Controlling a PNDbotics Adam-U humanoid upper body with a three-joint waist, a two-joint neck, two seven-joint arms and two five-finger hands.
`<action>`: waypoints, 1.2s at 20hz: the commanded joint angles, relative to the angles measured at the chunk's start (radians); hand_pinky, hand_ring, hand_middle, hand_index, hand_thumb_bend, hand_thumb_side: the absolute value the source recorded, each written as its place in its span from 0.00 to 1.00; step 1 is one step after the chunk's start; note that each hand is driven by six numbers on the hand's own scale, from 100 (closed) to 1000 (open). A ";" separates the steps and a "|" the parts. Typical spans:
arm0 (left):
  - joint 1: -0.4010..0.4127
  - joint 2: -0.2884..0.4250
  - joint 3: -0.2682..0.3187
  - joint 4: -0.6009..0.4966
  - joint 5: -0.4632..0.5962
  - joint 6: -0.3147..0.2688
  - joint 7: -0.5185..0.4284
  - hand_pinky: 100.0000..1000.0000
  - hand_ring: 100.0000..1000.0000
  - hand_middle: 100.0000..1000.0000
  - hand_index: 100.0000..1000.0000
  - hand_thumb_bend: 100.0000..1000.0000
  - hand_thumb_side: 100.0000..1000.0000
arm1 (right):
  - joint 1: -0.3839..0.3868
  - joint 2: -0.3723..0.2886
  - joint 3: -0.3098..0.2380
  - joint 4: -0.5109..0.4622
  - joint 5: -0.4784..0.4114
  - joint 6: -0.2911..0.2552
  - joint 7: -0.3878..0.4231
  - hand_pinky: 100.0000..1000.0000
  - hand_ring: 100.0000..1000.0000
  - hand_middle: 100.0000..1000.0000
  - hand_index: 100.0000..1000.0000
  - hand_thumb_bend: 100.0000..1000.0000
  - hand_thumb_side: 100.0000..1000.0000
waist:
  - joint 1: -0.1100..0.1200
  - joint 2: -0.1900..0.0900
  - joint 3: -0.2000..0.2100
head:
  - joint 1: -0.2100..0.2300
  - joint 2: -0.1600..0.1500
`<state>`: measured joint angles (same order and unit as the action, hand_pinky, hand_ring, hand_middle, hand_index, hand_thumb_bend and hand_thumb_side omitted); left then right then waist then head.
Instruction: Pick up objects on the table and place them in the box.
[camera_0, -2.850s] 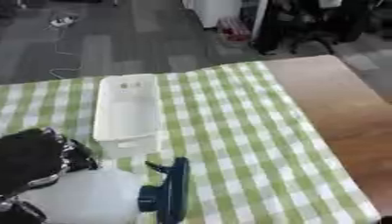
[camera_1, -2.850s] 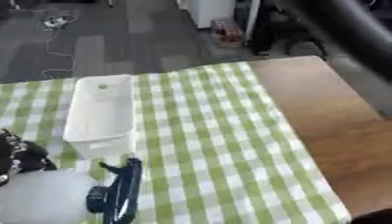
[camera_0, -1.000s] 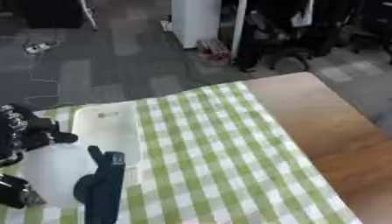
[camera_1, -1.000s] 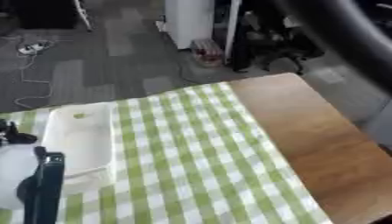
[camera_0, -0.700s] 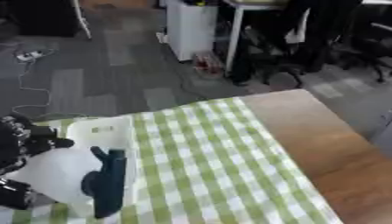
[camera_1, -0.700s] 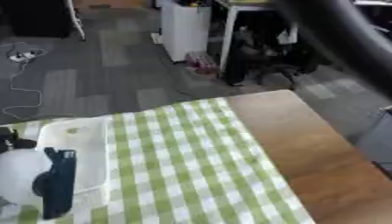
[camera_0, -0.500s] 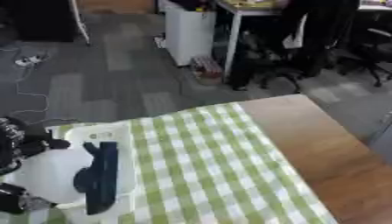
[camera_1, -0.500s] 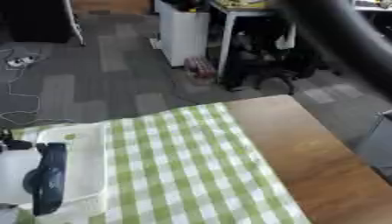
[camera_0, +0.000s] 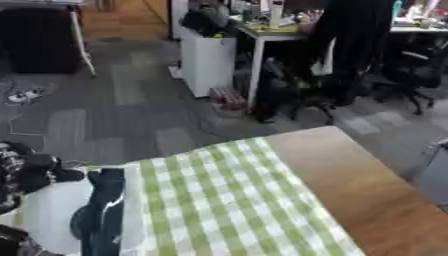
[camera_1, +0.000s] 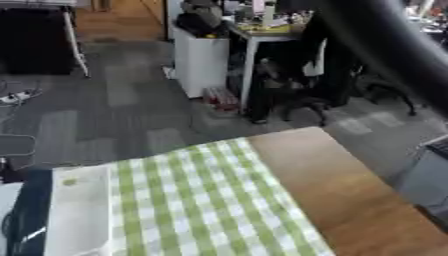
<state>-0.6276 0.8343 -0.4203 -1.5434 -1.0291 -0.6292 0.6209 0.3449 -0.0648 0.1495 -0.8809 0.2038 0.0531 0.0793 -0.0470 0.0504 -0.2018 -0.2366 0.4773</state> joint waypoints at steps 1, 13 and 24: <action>-0.001 0.019 0.002 -0.013 0.022 -0.278 0.286 0.00 0.00 0.02 0.32 0.00 0.74 | -0.008 -0.034 0.014 0.000 -0.009 -0.012 0.010 0.55 0.55 0.48 0.61 0.00 0.91 | 0.007 -0.005 -0.007 | 0.019 -0.008; 0.052 -0.014 -0.019 0.111 0.053 -0.278 0.285 0.00 0.00 0.04 0.34 0.01 0.76 | -0.067 -0.060 0.042 0.020 -0.015 -0.054 0.030 0.55 0.55 0.48 0.61 0.00 0.91 | 0.024 0.034 -0.046 | 0.045 -0.042; 0.078 -0.035 -0.057 0.199 0.101 -0.278 -0.042 0.83 0.81 0.95 1.00 0.28 1.00 | -0.064 -0.052 0.041 0.018 -0.015 -0.055 0.030 0.55 0.55 0.48 0.61 0.00 0.91 | 0.017 0.034 -0.041 | 0.044 -0.042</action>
<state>-0.5369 0.7815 -0.4820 -1.3294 -0.9536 -0.7652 0.4848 0.2739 -0.1075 0.1905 -0.8592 0.1935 0.0004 0.1088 -0.0319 0.0941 -0.2434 -0.1979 0.4506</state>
